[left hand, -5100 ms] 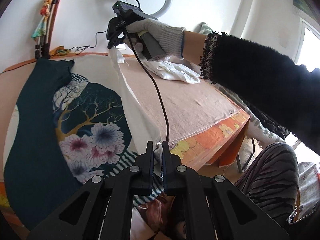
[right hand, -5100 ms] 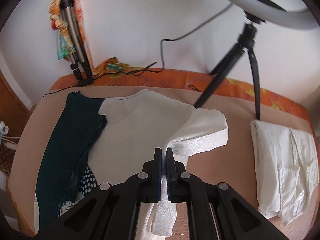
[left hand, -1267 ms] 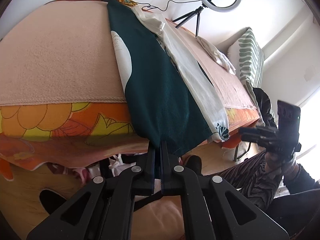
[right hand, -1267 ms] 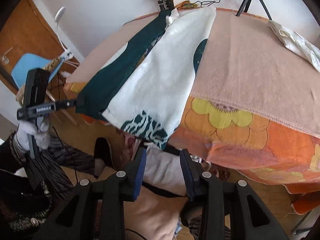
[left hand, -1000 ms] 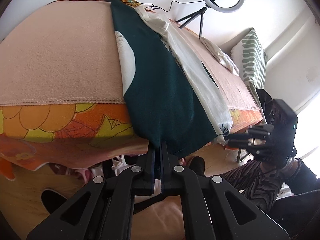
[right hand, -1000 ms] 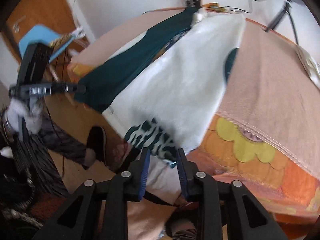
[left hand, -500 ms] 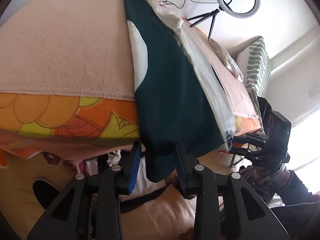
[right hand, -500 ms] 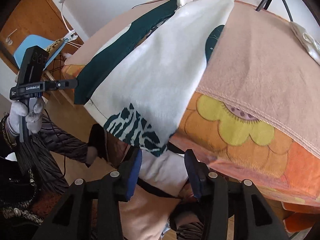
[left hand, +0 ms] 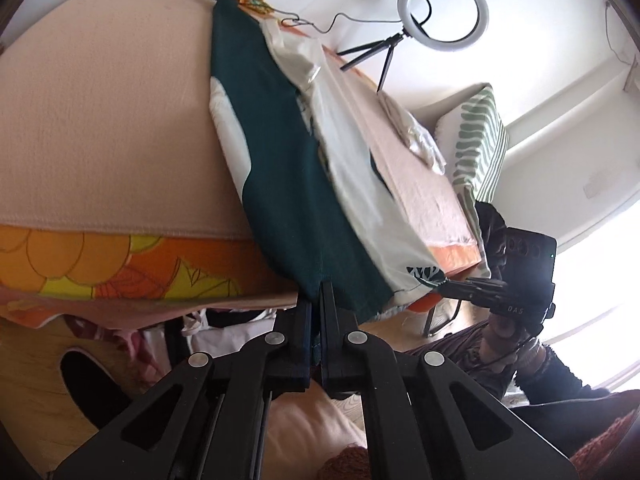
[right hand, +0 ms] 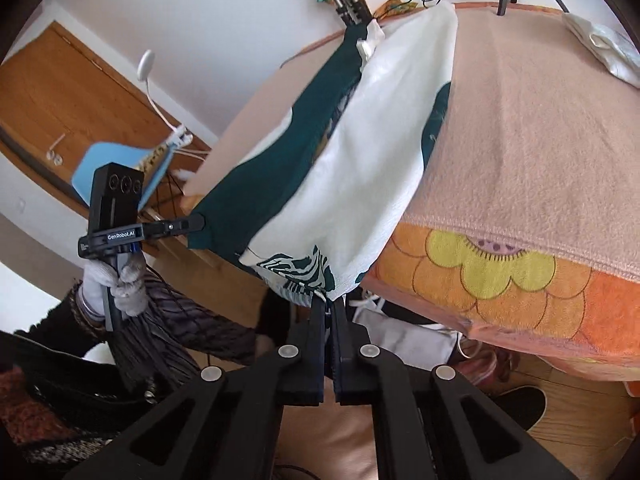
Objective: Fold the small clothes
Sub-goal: 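Fold the hem up toward the collar with the right tool and release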
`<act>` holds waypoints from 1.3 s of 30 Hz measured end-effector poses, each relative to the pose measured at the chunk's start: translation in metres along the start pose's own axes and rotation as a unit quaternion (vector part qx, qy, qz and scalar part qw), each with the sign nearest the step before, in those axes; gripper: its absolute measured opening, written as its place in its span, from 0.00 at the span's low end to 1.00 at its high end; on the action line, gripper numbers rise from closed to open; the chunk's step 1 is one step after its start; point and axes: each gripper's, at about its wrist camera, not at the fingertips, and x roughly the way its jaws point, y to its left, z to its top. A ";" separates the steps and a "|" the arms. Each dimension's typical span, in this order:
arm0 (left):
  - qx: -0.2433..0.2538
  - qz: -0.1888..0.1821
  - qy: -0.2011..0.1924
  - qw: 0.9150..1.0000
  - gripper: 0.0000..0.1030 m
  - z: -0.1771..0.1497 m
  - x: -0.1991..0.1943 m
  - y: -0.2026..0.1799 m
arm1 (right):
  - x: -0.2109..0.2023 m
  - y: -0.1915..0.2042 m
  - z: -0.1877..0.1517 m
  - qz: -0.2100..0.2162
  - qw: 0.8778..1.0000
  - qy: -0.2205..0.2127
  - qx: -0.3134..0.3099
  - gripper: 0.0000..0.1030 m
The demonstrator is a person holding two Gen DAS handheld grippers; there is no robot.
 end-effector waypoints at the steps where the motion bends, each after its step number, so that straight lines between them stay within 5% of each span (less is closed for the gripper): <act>1: 0.001 -0.004 -0.002 1.000 0.01 0.004 0.000 -0.002 | -0.002 0.002 0.003 -0.001 1.000 -0.003 0.000 0.00; 11: 0.002 -0.012 -0.024 1.000 0.01 0.080 0.014 -0.004 | -0.009 -0.001 0.080 -0.020 0.999 -0.030 0.007 0.00; 23: -0.021 0.030 -0.033 0.999 0.01 0.172 0.063 0.046 | 0.054 -0.062 0.200 -0.066 0.997 -0.015 0.048 0.00; 27: -0.027 0.055 -0.030 0.998 0.20 0.186 0.071 0.056 | 0.064 -0.084 0.209 -0.057 0.995 -0.008 0.086 0.09; 29: -0.021 0.061 -0.043 0.997 0.29 0.191 0.063 0.054 | 0.056 -0.095 0.209 -0.040 0.993 -0.022 0.108 0.27; 33: 0.023 0.079 -0.074 0.994 0.30 0.184 0.044 0.041 | 0.032 -0.084 0.207 -0.084 0.994 -0.049 0.054 0.27; 39: 0.061 0.070 -0.028 0.995 0.30 0.163 0.061 0.022 | 0.038 -0.068 0.194 -0.123 0.991 -0.035 -0.040 0.26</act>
